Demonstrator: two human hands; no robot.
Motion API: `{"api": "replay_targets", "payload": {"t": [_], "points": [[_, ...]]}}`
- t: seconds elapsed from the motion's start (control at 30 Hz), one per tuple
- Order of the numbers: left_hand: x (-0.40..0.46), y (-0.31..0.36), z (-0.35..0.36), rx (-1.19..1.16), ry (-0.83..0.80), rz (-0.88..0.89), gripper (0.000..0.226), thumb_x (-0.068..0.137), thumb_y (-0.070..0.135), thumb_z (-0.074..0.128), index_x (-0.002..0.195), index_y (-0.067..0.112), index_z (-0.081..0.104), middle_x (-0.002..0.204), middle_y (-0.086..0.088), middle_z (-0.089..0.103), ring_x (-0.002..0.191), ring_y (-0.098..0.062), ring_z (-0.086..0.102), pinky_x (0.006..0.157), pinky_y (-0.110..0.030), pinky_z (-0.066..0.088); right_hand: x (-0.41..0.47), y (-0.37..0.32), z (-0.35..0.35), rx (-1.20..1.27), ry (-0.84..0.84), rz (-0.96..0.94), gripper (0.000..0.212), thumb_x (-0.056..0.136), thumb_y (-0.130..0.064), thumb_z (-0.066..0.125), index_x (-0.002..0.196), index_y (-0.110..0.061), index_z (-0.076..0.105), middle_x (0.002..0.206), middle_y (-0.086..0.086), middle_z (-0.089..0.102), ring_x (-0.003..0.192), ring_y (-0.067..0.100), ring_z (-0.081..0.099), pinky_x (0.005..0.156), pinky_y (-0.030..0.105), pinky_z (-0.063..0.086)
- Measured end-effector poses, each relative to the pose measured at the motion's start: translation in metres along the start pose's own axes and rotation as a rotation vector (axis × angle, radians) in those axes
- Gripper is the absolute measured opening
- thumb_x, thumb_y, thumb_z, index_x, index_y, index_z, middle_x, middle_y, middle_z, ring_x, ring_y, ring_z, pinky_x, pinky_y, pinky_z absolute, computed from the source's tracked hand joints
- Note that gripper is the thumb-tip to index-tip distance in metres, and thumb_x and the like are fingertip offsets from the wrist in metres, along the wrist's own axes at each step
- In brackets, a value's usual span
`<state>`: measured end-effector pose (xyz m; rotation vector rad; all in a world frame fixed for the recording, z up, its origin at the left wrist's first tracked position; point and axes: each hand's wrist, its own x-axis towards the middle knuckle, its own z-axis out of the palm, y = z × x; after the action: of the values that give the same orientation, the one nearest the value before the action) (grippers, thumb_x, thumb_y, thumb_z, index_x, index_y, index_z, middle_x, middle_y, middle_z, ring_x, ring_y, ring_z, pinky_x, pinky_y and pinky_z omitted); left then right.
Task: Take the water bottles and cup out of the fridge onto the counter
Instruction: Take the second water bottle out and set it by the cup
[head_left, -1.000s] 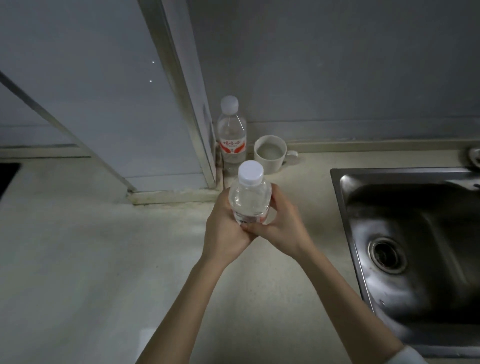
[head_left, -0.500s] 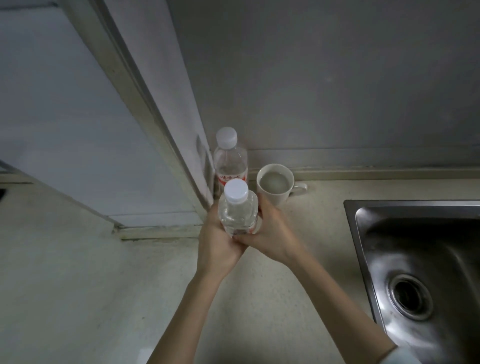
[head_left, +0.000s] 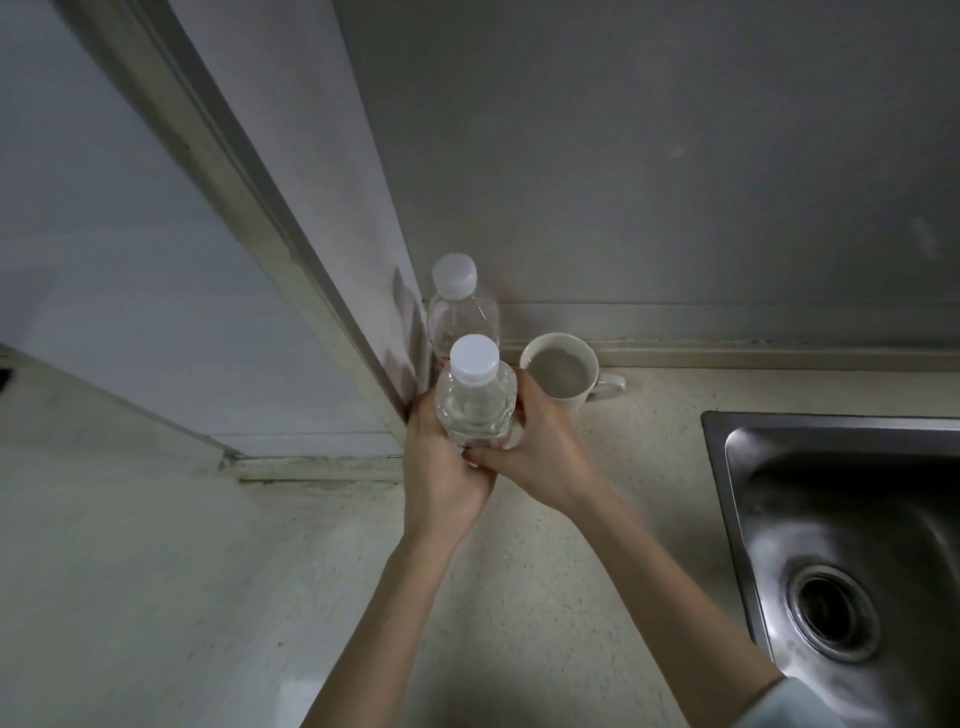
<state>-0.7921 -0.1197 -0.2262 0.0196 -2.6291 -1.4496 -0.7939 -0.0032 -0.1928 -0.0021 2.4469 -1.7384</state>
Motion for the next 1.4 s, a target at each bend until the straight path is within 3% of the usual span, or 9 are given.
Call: {"api": "replay_targets", "payload": {"t": [0.07,0.23,0.4,0.63,0.83,1.07,1.13,1.3,1.4], "points": [[-0.001,0.003,0.0,-0.009,0.017,0.026,0.039,0.069,0.014,0.069,0.107,0.015,0.059,0.1,-0.002,0.064,0.099,-0.018,0.062,0.077,-0.038,0.053,0.001,0.001,0.001,-0.021,0.003,-0.015,0.068,0.059,-0.013,0.082,0.117,-0.021,0.048,0.111,-0.005,0.057,0.105,0.009,0.055,0.087,0.024,0.047],[-0.004,0.01,0.003,-0.045,0.072,0.03,0.032,0.068,0.002,0.065,0.095,0.016,0.058,0.089,-0.001,0.064,0.087,-0.018,0.064,0.067,-0.037,0.054,0.002,-0.001,-0.002,-0.096,-0.037,-0.036,0.072,0.062,-0.009,0.08,0.126,-0.012,0.046,0.103,-0.016,0.046,0.115,0.014,0.042,0.096,0.024,0.038],[-0.009,0.021,0.002,-0.033,0.12,0.053,0.037,0.066,-0.005,0.062,0.095,0.018,0.059,0.088,0.006,0.065,0.086,-0.008,0.064,0.062,-0.023,0.051,-0.002,0.002,0.004,-0.057,-0.013,0.002,0.071,0.061,-0.012,0.078,0.124,-0.014,0.046,0.114,-0.004,0.05,0.11,0.017,0.054,0.095,0.037,0.047],[-0.017,0.021,0.0,0.053,0.142,-0.014,0.044,0.069,0.004,0.063,0.107,0.023,0.055,0.099,0.009,0.064,0.093,-0.003,0.061,0.063,-0.01,0.045,-0.008,0.008,0.011,-0.022,0.024,0.006,0.071,0.063,-0.012,0.077,0.126,-0.015,0.042,0.122,0.003,0.052,0.112,0.017,0.055,0.095,0.039,0.049],[-0.022,0.018,-0.002,0.128,0.112,0.0,0.048,0.075,0.015,0.067,0.119,0.024,0.048,0.11,0.008,0.059,0.1,-0.006,0.059,0.071,-0.026,0.054,-0.015,0.006,0.014,-0.051,0.021,-0.027,0.078,0.064,-0.032,0.071,0.132,-0.017,0.037,0.128,0.001,0.049,0.118,0.015,0.051,0.097,0.039,0.048],[-0.042,0.019,-0.014,0.118,0.066,-0.111,0.067,0.08,0.015,0.071,0.134,0.013,0.032,0.131,-0.004,0.051,0.115,-0.019,0.055,0.088,-0.035,0.052,-0.023,-0.006,0.006,-0.102,0.019,-0.06,0.078,0.073,-0.02,0.074,0.139,-0.017,0.033,0.134,0.003,0.048,0.12,0.02,0.05,0.096,0.04,0.048],[-0.046,0.024,-0.021,0.078,0.054,-0.115,0.065,0.08,0.011,0.069,0.135,0.013,0.034,0.132,-0.002,0.05,0.117,-0.017,0.054,0.092,-0.032,0.05,-0.028,-0.009,0.005,-0.133,0.011,-0.066,0.078,0.076,-0.019,0.072,0.141,-0.019,0.03,0.134,0.003,0.048,0.122,0.021,0.048,0.097,0.041,0.047],[-0.06,0.041,-0.043,-0.141,-0.017,-0.158,0.052,0.084,0.005,0.065,0.129,0.018,0.043,0.121,0.01,0.052,0.108,-0.003,0.052,0.087,-0.005,0.042,-0.046,-0.014,-0.002,-0.167,-0.014,-0.048,0.066,0.082,-0.019,0.068,0.139,-0.021,0.035,0.131,0.002,0.053,0.119,0.018,0.052,0.096,0.044,0.048],[-0.069,0.051,-0.059,-0.209,-0.026,-0.176,0.042,0.086,0.003,0.061,0.121,0.022,0.047,0.115,0.013,0.054,0.103,0.0,0.055,0.085,-0.006,0.044,-0.061,-0.026,-0.009,-0.206,-0.02,-0.049,0.052,0.085,-0.017,0.064,0.133,-0.015,0.043,0.127,0.004,0.056,0.109,0.016,0.055,0.094,0.043,0.05]]}}
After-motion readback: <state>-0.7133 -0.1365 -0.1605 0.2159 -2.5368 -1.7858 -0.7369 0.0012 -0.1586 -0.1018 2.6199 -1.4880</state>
